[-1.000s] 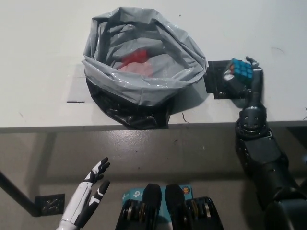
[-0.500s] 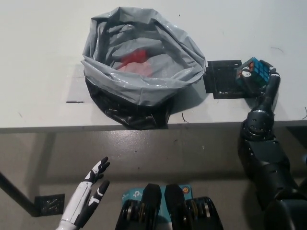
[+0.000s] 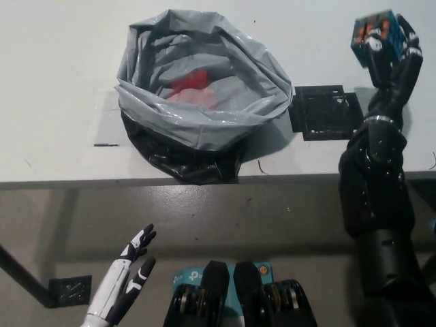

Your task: Use the right hand to pick up a rubix's cube and place it into a plastic bag and lift the bag

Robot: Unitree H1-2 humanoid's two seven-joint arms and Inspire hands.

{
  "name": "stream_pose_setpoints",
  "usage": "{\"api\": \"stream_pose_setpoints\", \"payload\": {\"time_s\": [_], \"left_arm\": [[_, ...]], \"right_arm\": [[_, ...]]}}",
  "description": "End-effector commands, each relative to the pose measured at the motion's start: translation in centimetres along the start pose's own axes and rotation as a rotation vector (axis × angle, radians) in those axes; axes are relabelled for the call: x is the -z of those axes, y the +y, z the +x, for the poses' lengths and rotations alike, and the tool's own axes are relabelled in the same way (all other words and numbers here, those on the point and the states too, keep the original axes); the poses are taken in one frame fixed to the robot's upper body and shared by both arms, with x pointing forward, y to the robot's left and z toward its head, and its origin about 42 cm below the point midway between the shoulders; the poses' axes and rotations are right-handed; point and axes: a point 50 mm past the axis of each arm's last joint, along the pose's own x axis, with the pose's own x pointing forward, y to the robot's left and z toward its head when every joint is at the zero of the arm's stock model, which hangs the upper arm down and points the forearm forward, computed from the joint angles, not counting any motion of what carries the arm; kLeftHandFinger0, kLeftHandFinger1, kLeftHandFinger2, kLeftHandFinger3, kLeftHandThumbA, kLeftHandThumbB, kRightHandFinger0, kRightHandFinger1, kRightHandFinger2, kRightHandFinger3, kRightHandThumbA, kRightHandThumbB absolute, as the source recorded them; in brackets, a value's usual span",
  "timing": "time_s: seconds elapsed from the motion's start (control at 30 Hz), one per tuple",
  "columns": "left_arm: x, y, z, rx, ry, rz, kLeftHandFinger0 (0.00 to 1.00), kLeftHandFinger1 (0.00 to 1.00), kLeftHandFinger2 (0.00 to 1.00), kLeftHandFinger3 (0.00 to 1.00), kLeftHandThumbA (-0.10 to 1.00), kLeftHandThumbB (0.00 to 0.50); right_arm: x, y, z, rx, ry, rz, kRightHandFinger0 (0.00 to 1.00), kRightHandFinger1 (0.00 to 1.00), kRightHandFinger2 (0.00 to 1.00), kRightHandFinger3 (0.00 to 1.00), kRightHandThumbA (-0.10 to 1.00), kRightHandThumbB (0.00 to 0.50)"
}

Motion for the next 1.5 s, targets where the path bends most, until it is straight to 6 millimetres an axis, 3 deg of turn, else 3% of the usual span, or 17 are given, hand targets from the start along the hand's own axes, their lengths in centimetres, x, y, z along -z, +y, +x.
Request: {"api": "stream_pose_setpoints", "payload": {"time_s": [0.0, 0.03, 0.07, 0.13, 0.2, 0.47, 0.63, 0.7, 0.73, 0.77, 0.8, 0.83, 0.87, 0.93, 1.0, 1.2, 1.47], "left_arm": [[0.1, -0.8, -1.7, -0.001, -0.017, -0.032, 1.00, 1.00, 1.00, 1.00, 1.00, 0.126], [0.1, -0.8, -1.8, -0.001, -0.014, -0.026, 1.00, 1.00, 1.00, 1.00, 1.00, 0.121], [0.1, -0.8, -1.8, 0.000, -0.014, -0.024, 1.00, 1.00, 1.00, 1.00, 1.00, 0.113], [0.1, -0.8, -1.8, 0.004, -0.015, -0.020, 1.00, 1.00, 1.00, 1.00, 1.00, 0.104], [0.2, -0.9, -2.0, 0.014, -0.018, -0.025, 1.00, 1.00, 1.00, 1.00, 1.00, 0.095], [0.1, -0.9, -2.0, 0.010, -0.015, -0.046, 1.00, 1.00, 1.00, 1.00, 1.00, 0.104], [-0.1, -1.0, -1.9, 0.012, -0.027, -0.042, 1.00, 1.00, 1.00, 1.00, 1.00, 0.096], [-0.2, -0.8, -1.8, 0.012, -0.024, -0.035, 1.00, 1.00, 1.00, 1.00, 1.00, 0.098], [-0.2, -0.8, -1.8, 0.012, -0.023, -0.036, 1.00, 1.00, 1.00, 1.00, 1.00, 0.098], [-0.2, -0.8, -1.8, 0.011, -0.020, -0.038, 1.00, 1.00, 1.00, 1.00, 1.00, 0.097], [-0.3, -0.8, -1.8, 0.011, -0.023, -0.037, 1.00, 1.00, 1.00, 1.00, 1.00, 0.095], [-0.3, -0.8, -1.8, 0.011, -0.025, -0.036, 1.00, 1.00, 1.00, 1.00, 1.00, 0.094], [-0.3, -0.8, -1.8, 0.011, -0.024, -0.033, 1.00, 1.00, 1.00, 1.00, 1.00, 0.104], [-0.4, -0.8, -1.8, 0.011, -0.022, -0.030, 1.00, 1.00, 1.00, 1.00, 1.00, 0.103], [-0.4, -0.8, -1.8, 0.011, -0.023, -0.032, 1.00, 1.00, 1.00, 1.00, 1.00, 0.101], [-0.4, -0.8, -1.7, 0.010, -0.024, -0.028, 1.00, 1.00, 1.00, 1.00, 1.00, 0.101], [-0.4, -0.8, -1.7, 0.013, -0.024, -0.037, 1.00, 1.00, 1.00, 1.00, 1.00, 0.101]], "right_arm": [[-9.0, 8.2, -2.7, -0.307, -0.269, -0.090, 0.05, 0.35, 0.74, 0.75, 0.02, 0.205], [-9.2, 9.1, -3.1, -0.335, -0.284, -0.136, 0.11, 0.42, 0.78, 0.78, 0.03, 0.192], [-9.2, 9.6, -3.4, -0.354, -0.289, -0.160, 0.31, 0.62, 0.87, 0.79, 0.07, 0.206], [-9.1, 10.6, -3.8, -0.382, -0.289, -0.177, 0.42, 0.57, 0.74, 0.72, 0.03, 0.212], [-8.3, 12.6, -4.3, -0.436, -0.281, -0.219, 0.08, 0.29, 0.63, 0.68, -0.05, 0.207], [-5.4, 16.3, -4.5, -0.533, -0.202, -0.330, 0.02, 0.36, 0.74, 0.69, -0.01, 0.209], [-4.3, 17.5, -4.2, -0.570, -0.206, -0.440, 0.00, 0.28, 0.63, 0.67, 0.12, 0.212], [-4.0, 17.9, -4.1, -0.582, -0.192, -0.452, 0.00, 0.19, 0.49, 0.53, 0.14, 0.240], [-3.9, 17.9, -4.0, -0.599, -0.188, -0.475, 0.05, 0.25, 0.54, 0.66, 0.22, 0.242], [-3.6, 17.8, -3.9, -0.624, -0.181, -0.511, 0.05, 0.25, 0.51, 0.68, 0.25, 0.243], [-3.5, 17.7, -3.9, -0.657, -0.168, -0.525, 0.53, 0.77, 0.95, 0.96, 0.34, 0.255], [-3.4, 17.7, -3.8, -0.672, -0.162, -0.532, 0.59, 0.78, 0.94, 0.97, 0.35, 0.258], [-3.2, 17.6, -3.7, -0.729, -0.142, -0.568, 0.99, 1.00, 1.00, 1.00, 0.54, 0.302], [-2.5, 17.0, -3.4, -0.864, -0.093, -0.702, 1.00, 1.00, 1.00, 1.00, 0.77, 0.438], [-2.2, 16.6, -3.5, -0.883, -0.091, -0.730, 1.00, 1.00, 1.00, 1.00, 0.80, 0.499], [-1.9, 15.6, -3.5, -0.918, -0.093, -0.735, 1.00, 1.00, 1.00, 1.00, 0.87, 0.500], [-4.1, 14.8, -2.6, -0.847, -0.170, -0.617, 1.00, 1.00, 1.00, 1.00, 0.91, 0.481]]}}
